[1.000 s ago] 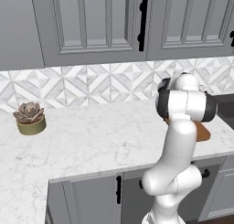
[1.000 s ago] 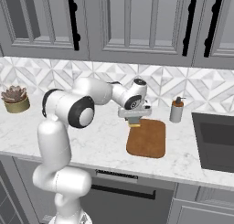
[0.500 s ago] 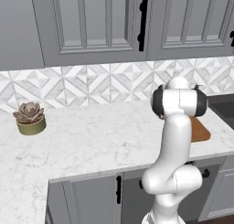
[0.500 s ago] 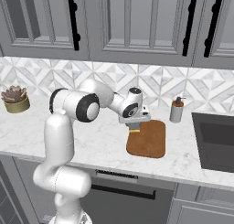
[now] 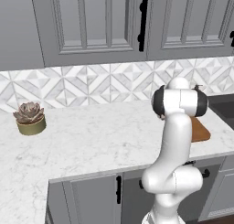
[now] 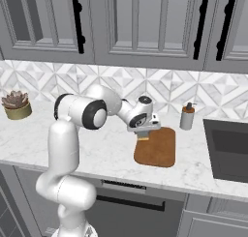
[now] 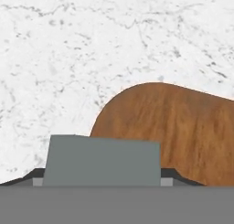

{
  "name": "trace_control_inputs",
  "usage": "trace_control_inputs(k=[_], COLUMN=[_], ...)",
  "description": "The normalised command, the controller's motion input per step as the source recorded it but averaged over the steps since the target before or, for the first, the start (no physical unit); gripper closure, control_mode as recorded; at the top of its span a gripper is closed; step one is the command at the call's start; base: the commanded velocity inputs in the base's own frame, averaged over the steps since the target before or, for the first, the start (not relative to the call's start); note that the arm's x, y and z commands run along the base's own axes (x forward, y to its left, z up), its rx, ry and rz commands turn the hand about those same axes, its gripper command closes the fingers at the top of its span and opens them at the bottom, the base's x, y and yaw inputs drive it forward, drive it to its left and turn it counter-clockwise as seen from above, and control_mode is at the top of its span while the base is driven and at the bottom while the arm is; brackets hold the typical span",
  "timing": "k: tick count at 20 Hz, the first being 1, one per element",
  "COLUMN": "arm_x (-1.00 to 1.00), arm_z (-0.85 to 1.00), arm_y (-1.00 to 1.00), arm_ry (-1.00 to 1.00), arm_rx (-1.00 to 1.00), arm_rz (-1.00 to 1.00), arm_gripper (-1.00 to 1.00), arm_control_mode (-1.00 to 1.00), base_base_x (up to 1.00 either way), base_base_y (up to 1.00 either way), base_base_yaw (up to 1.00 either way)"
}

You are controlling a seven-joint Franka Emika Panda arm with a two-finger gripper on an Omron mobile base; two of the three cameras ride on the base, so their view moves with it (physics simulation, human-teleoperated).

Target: Pick up the sponge from the counter and clean the cutting board by briefly scrubbing or pressing down on the cutting board. Once finished, release the sponge.

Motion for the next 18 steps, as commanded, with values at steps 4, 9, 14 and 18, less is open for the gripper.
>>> trace_control_inputs(k=[4, 9, 14, 18], arm_x=[-0.01, 0.29, 0.00, -0.19], arm_z=[-0.08, -0.17, -0.19, -0.18], arm_y=[-0.45, -0.53, -0.76, -0.78], arm_ry=[-0.11, -0.01, 0.00, 0.00], arm_rx=[0.00, -0.02, 0.03, 0.04], arm_rz=[0.00, 0.00, 0.00, 0.00], arm_gripper=[1.00, 1.00, 1.00, 1.00], arm_control_mode=[-1.00, -1.00, -1.00, -1.00], base_base_x=[0.00, 0.00, 0.00, 0.00], base_base_y=[0.00, 0.00, 0.00, 0.00], base_base_yaw=[0.00, 0.00, 0.00, 0.00])
